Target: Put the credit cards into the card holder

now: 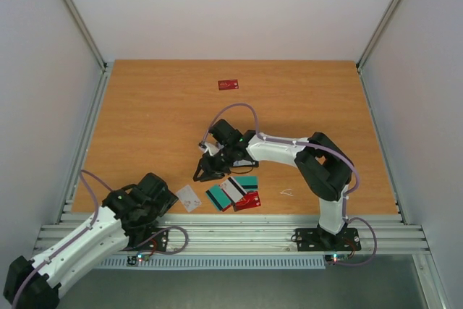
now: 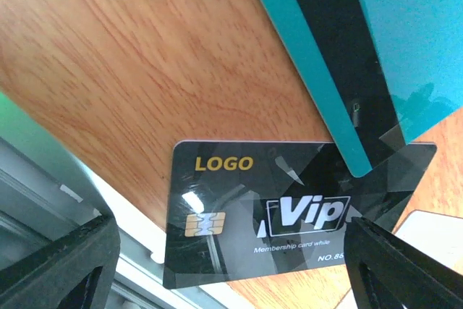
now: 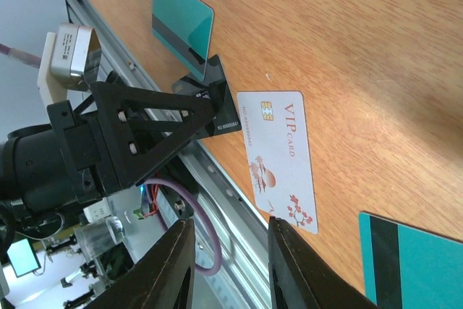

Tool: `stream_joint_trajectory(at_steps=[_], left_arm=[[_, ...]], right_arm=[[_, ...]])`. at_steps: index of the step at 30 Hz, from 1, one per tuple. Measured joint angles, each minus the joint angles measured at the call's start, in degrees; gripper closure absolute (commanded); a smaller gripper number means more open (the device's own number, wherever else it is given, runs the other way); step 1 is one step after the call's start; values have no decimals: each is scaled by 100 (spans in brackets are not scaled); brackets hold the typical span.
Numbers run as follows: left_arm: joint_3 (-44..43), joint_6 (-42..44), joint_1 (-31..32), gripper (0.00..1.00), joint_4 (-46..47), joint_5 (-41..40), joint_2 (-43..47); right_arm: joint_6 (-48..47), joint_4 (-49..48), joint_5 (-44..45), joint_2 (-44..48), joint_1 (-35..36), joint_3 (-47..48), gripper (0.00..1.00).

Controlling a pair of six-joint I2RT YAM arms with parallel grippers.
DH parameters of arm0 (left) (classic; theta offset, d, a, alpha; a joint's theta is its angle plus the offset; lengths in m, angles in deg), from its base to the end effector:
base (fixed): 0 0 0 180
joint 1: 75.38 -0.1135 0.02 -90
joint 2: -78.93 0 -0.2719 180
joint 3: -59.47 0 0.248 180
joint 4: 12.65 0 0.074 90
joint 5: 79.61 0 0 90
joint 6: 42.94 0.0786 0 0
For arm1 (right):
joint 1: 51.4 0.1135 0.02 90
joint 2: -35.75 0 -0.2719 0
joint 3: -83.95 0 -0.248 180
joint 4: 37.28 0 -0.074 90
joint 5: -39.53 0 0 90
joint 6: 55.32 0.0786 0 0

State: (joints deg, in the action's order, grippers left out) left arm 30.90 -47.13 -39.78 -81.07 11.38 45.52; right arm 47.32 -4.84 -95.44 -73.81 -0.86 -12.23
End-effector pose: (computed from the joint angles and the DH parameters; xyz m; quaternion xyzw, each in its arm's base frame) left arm 0.0676 -0.0501 0.0962 -0.4830 0.8634 -0.1354 0.0540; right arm 0.2131 0.3463 0.1519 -0.3877 0.8064 0.4460 0.0231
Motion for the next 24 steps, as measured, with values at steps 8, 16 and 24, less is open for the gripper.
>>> stream_joint_trajectory(at_steps=[8, 16, 24], left_arm=[[33, -122, 0, 26, -28, 22, 4], [46, -190, 0, 37, 44, 109, -2], [96, -105, 0, 47, 337, 68, -22]], right_arm=[[-2, 0, -2, 96, -13, -61, 70], [-4, 0, -9, 173, -85, -221, 70], [-7, 0, -22, 229, -133, -304, 70]])
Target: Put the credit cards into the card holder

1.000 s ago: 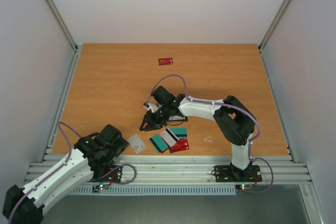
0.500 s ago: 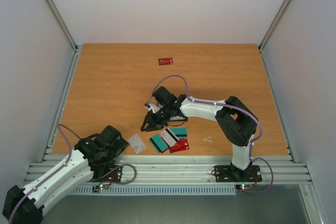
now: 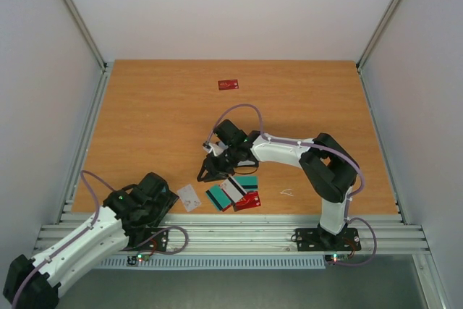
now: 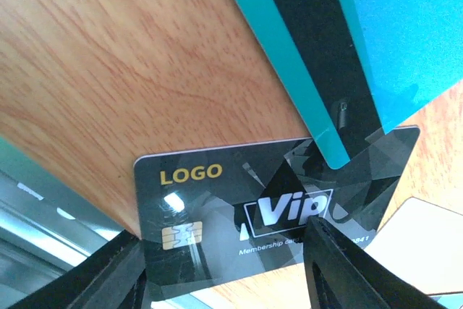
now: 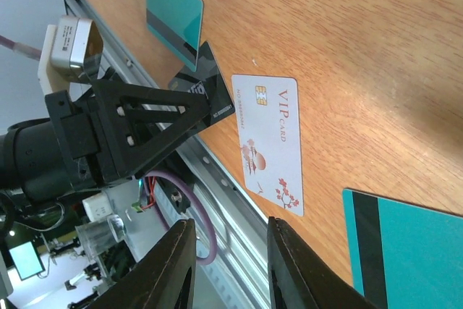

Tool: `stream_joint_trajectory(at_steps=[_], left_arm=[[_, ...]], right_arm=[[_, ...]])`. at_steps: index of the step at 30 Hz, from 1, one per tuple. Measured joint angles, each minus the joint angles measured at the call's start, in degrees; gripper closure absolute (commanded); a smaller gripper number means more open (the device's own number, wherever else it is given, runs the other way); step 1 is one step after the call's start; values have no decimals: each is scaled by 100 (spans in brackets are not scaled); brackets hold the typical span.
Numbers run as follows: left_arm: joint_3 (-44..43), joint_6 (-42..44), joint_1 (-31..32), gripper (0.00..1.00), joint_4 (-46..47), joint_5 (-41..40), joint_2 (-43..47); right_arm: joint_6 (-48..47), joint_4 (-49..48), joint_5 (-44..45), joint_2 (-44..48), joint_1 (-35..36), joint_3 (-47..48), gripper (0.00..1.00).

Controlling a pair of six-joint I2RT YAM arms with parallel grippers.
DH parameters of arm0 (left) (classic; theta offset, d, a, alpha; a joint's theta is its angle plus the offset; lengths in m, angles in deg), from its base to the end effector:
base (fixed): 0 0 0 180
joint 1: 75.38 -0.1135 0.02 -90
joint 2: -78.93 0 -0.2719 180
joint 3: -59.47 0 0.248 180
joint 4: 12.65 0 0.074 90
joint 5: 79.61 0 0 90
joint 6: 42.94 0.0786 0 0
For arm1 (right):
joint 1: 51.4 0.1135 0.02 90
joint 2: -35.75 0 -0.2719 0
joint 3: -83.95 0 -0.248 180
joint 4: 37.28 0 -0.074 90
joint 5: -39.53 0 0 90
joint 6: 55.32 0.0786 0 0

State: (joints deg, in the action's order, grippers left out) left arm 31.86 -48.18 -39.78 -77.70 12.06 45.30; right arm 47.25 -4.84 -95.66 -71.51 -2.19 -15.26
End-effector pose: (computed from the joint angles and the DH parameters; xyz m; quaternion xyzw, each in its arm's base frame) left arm 0.0716 -0.0541 0.0938 -0.4884 0.8569 -0.1555 0.0553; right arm 0.2122 0.3313 0.1518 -0.3773 0.8120 0.4447 0.0223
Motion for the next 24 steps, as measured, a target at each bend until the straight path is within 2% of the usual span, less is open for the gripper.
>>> stream_joint_trajectory(at_steps=[7, 15, 24], left_arm=[[-87, 116, 7, 62, -199, 44, 31], [-146, 227, 7, 63, -426, 46, 153], [-433, 437, 7, 77, -835, -168, 251]], right_arm=[[-2, -2, -46, 24, -24, 0, 70], [-4, -2, -85, 26, -42, 0, 70], [-4, -4, -131, 24, -48, 2, 70]])
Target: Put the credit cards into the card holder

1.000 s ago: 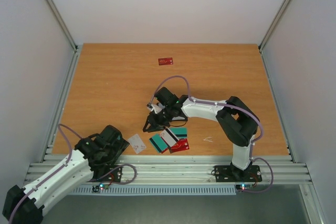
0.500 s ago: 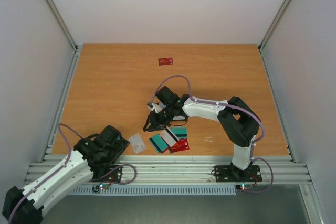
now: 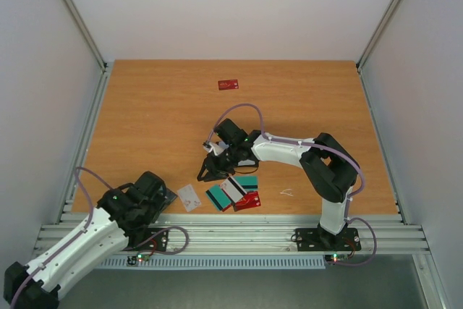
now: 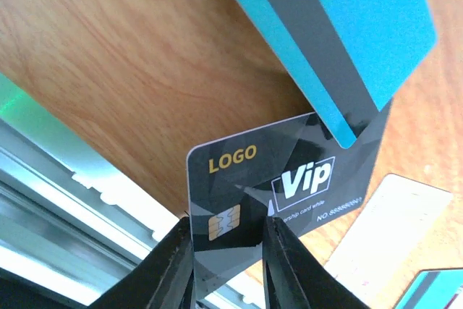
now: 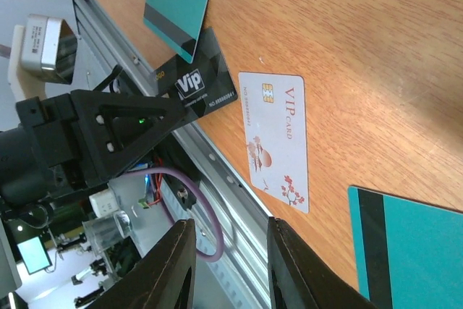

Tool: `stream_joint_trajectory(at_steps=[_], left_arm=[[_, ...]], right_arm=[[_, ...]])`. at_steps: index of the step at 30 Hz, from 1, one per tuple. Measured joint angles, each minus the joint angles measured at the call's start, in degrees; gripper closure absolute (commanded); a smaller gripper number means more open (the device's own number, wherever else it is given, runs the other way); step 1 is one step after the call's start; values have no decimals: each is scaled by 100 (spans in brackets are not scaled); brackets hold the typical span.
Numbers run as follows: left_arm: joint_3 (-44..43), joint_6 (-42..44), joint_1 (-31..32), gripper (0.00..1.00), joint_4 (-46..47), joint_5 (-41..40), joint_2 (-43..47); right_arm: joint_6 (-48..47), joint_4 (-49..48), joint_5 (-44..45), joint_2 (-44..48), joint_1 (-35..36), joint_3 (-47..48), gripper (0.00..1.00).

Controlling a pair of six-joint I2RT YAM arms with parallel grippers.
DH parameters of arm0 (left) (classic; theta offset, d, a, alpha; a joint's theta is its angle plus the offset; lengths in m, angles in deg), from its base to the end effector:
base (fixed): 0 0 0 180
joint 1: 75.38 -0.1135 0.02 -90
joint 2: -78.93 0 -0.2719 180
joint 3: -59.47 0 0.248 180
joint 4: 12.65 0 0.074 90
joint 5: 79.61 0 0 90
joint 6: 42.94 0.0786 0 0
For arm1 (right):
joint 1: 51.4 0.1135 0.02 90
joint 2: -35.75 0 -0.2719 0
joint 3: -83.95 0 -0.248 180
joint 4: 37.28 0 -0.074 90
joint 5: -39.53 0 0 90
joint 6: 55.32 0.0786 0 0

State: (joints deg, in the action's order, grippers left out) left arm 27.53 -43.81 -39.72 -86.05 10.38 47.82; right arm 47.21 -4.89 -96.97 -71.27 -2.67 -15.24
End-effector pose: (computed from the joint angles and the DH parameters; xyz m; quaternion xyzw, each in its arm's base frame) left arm 0.0657 -0.0471 0.1120 -0.4580 0.8759 -0.1353 0.0682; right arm 0.2136 0.3299 0.1546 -0.3763 0.8076 0.4537 0.0203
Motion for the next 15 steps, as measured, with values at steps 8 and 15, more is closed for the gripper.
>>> stream_joint_trajectory(at_steps=[8, 15], left_arm=[[-297, 179, 0, 88, -22, -212, 81], [-507, 291, 0, 96, -107, -413, 81]], right_arm=[[-2, 0, -48, 2, -4, 0, 70], [-15, 2, -66, 2, -15, 0, 70]])
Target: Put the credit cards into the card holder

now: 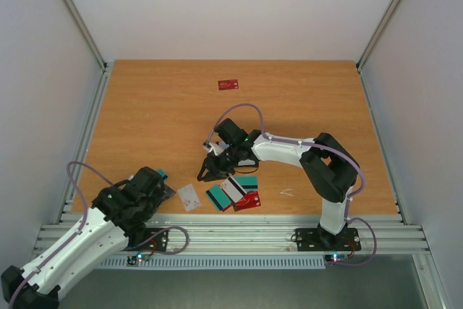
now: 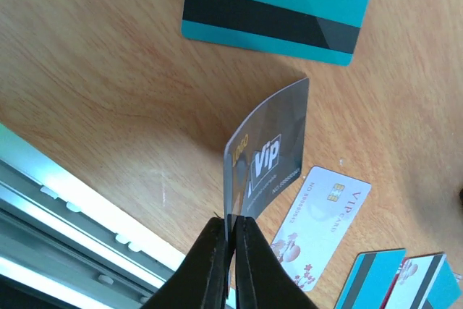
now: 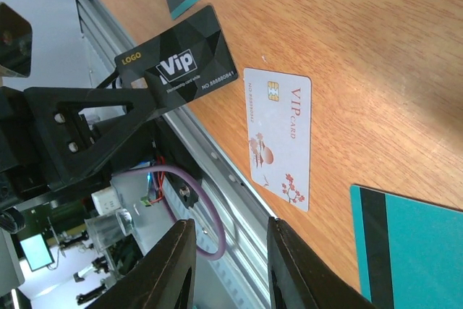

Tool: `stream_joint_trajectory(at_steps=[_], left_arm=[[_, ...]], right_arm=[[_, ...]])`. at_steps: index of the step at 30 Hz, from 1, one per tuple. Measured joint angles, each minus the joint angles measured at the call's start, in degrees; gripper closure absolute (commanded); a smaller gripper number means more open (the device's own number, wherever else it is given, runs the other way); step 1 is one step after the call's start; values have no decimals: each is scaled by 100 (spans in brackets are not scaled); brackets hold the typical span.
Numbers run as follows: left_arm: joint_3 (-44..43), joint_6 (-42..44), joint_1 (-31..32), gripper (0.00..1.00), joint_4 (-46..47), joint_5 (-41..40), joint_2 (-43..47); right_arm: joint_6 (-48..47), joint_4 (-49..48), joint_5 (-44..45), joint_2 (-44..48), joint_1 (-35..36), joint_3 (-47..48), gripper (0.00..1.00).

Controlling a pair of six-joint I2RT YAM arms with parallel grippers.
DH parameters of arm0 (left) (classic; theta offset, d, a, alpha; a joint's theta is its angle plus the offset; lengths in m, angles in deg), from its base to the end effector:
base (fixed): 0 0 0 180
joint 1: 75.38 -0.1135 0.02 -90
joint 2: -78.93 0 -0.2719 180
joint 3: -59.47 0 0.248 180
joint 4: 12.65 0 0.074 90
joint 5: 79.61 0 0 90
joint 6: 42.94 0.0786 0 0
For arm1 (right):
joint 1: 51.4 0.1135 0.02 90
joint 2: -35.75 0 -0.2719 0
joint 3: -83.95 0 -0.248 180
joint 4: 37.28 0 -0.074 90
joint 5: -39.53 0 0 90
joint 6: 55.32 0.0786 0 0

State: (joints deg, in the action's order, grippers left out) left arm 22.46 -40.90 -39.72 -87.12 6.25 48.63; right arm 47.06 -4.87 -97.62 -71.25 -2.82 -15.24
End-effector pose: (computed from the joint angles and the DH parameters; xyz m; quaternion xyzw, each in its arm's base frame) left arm 0.0758 -0.0474 0.1386 -0.4384 0.8771 -0.1531 0.1223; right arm 0.2138 0.3294 0.1553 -0.3770 0.8051 0.4576 0.0184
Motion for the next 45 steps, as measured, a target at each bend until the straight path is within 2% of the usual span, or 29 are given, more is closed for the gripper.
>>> stream_joint_trajectory(at_steps=[2, 11, 16, 20, 23, 26, 31, 37, 45], left_arm=[[-52, 9, 0, 99, -15, -37, 2], [-323, 39, 0, 100, -284, -66, 94], [-643, 411, 0, 100, -415, 87, 138], [-1073, 1123, -2, 100, -245, 409, 162], [-1484, 1797, -2, 100, -70, 717, 98], [-2116, 2638, -2, 100, 46, 1187, -251], [-3217, 3993, -2, 100, 133, 2371, -1279], [-4238, 5209, -2, 100, 155, 3928, -2302], [-4629, 5803, -2, 100, 330, 5484, -2870]], right_arm=[[-4, 0, 0, -2, -4, 0, 70], [-79, 61, 0, 42, -120, 4, 70], [-153, 254, -13, 396, -319, 4, 68], [-308, 538, -87, 942, -575, 0, 61], [-516, 822, -282, 1421, -866, 0, 45], [-848, 1176, -614, 1869, -1167, 13, 35], [-1580, 2009, -1174, 2334, -1353, 251, 30], [-2361, 2924, -1768, 2671, -1451, 649, 31], [-3346, 4280, -2203, 2769, -1543, 1108, 35]])
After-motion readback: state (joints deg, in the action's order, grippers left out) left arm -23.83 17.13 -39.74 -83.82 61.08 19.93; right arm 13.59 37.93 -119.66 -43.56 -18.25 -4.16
